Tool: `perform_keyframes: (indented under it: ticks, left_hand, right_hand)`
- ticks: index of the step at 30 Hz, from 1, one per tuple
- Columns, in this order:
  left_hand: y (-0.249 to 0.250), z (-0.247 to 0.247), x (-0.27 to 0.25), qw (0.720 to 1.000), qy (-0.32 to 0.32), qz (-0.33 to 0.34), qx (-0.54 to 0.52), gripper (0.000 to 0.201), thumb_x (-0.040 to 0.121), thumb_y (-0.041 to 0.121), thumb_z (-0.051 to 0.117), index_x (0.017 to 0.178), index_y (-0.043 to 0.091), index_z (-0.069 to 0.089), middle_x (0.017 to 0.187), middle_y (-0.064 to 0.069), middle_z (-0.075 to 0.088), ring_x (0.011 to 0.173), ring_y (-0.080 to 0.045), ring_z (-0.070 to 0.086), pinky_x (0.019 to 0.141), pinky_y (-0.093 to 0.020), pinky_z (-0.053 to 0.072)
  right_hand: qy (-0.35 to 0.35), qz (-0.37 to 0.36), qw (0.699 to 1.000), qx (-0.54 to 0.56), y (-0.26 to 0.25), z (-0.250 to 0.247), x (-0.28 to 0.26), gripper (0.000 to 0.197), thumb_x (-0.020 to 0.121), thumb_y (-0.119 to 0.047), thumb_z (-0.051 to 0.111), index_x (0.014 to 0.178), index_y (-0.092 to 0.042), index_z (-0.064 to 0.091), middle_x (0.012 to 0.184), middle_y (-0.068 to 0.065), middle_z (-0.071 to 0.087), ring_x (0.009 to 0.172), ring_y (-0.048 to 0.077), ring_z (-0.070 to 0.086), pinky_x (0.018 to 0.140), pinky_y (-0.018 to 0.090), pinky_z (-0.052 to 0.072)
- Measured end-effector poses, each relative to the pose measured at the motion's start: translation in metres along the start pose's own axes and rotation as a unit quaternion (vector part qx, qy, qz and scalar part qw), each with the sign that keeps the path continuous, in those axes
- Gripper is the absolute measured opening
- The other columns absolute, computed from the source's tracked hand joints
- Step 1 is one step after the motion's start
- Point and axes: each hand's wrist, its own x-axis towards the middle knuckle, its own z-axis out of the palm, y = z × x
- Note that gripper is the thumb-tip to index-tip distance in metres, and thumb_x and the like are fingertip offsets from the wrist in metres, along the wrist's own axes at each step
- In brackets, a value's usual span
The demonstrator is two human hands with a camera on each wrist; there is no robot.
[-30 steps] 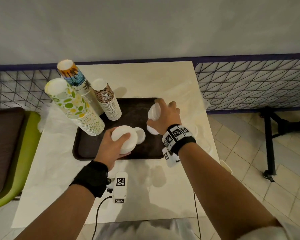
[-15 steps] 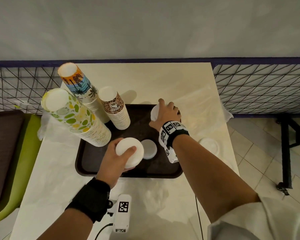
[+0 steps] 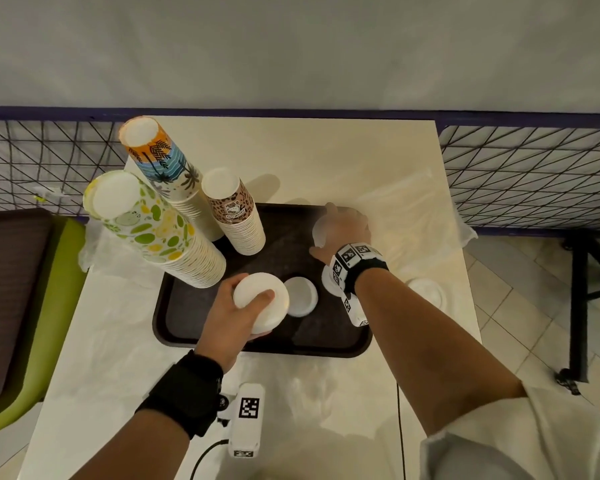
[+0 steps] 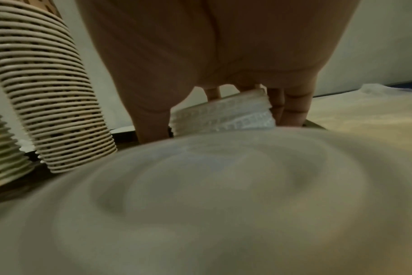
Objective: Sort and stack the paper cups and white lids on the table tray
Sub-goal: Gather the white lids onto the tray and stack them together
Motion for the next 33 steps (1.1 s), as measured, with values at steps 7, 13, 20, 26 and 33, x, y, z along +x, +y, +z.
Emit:
perform_keyframes:
  ticks: [7, 13, 20, 26, 33]
  left_hand:
    - [0.007, 0.0, -0.004, 1.0, 0.009, 0.004, -0.009, 0.052, 0.09, 0.02, 0.078, 0.132, 0.036, 0.052, 0.128, 0.008, 0.053, 0.121, -0.026, 0.055, 0.083, -0.054, 0.063]
    - [0.021, 0.011, -0.003, 1.0, -0.004, 0.001, -0.031, 0.037, 0.095, 0.02, 0.071, 0.123, 0.037, 0.054, 0.127, 0.003, 0.058, 0.118, -0.025, 0.06, 0.086, -0.054, 0.062]
    - [0.029, 0.026, -0.003, 0.999, -0.029, 0.014, -0.004, 0.044, 0.1, 0.027, 0.061, 0.14, 0.035, 0.043, 0.131, -0.003, 0.064, 0.117, -0.021, 0.066, 0.091, -0.044, 0.061]
    - [0.036, 0.028, -0.004, 0.998, -0.064, 0.018, -0.012, 0.073, 0.097, 0.017, 0.068, 0.153, 0.041, 0.026, 0.137, 0.002, 0.058, 0.118, -0.02, 0.065, 0.082, -0.038, 0.063]
    - [0.038, 0.018, -0.003, 0.995, -0.097, 0.031, 0.001, 0.08, 0.096, 0.011, 0.063, 0.156, 0.047, 0.023, 0.145, -0.004, 0.057, 0.119, -0.023, 0.066, 0.077, -0.036, 0.062]
  right_hand:
    - [0.064, -0.04, 0.997, -0.007, 0.002, -0.036, -0.034, 0.081, 0.077, -0.058, 0.068, 0.144, -0.024, 0.037, 0.144, 0.014, 0.034, 0.129, 0.041, 0.034, 0.099, 0.051, 0.044]
    - [0.019, -0.212, 0.959, 0.185, -0.013, -0.05, -0.115, 0.066, 0.081, -0.042, 0.064, 0.142, -0.025, 0.046, 0.139, 0.006, 0.043, 0.127, 0.03, 0.041, 0.105, 0.042, 0.042]
    - [-0.08, -0.254, 0.959, 0.103, -0.04, -0.011, -0.143, 0.121, 0.065, -0.049, 0.083, 0.155, -0.039, 0.003, 0.156, 0.008, 0.022, 0.133, 0.037, 0.039, 0.108, 0.05, 0.044]
    - [-0.05, -0.246, 0.966, 0.057, -0.047, -0.012, -0.137, 0.109, 0.068, -0.039, 0.087, 0.149, -0.045, 0.015, 0.148, 0.011, 0.024, 0.122, 0.039, 0.043, 0.099, 0.048, 0.051]
    - [-0.047, -0.209, 0.973, 0.08, -0.044, -0.004, -0.126, 0.101, 0.069, -0.044, 0.086, 0.146, -0.049, 0.021, 0.141, 0.008, 0.031, 0.118, 0.038, 0.051, 0.098, 0.049, 0.053]
